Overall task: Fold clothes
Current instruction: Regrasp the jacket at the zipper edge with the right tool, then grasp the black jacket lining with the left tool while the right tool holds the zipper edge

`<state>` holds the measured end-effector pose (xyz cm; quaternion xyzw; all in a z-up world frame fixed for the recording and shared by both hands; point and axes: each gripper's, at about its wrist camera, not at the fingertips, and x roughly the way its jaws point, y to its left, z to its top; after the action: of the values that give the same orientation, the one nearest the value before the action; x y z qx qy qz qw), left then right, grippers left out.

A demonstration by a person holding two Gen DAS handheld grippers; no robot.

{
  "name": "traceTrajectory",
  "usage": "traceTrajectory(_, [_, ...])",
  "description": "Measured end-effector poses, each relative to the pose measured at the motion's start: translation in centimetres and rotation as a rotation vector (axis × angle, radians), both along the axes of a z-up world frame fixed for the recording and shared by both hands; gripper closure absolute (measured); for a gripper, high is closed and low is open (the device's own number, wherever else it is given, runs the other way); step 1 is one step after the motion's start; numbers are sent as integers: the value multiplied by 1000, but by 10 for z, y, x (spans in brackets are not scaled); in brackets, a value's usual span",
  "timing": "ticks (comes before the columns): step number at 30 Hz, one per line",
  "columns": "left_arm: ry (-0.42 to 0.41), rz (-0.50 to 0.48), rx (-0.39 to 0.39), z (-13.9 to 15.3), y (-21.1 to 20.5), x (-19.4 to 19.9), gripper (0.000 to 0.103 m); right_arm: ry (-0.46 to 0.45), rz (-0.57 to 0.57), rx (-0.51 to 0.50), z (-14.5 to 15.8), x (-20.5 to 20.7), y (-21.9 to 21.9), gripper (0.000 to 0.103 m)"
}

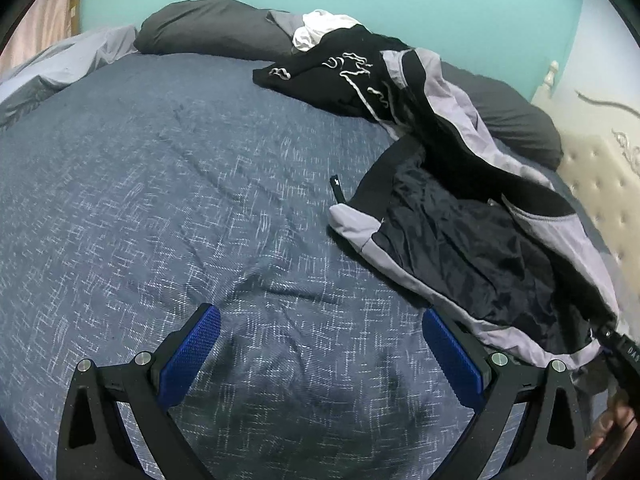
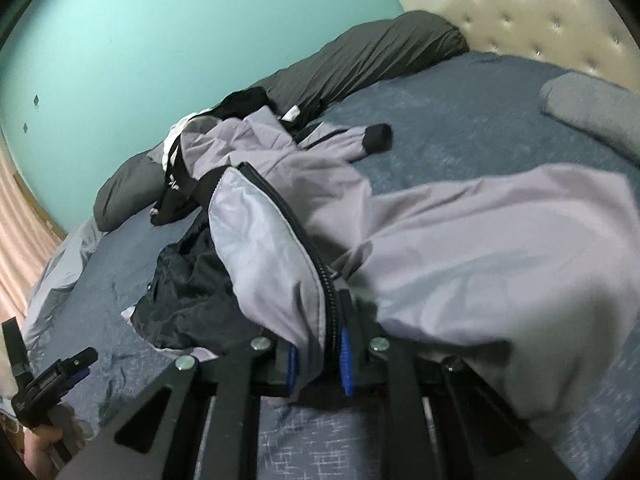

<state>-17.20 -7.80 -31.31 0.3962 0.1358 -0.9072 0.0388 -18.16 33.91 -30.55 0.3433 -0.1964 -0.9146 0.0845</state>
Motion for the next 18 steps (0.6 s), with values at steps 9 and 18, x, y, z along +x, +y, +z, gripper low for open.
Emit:
traceTrajectory(9, [-8,-1,-76,4,13,-8,0,-5,65,-27,10,-18,-1,88])
traceTrajectory(18, [0,-37,-37,10,26,-18,0,-26,71,-67,0,-25,7,88])
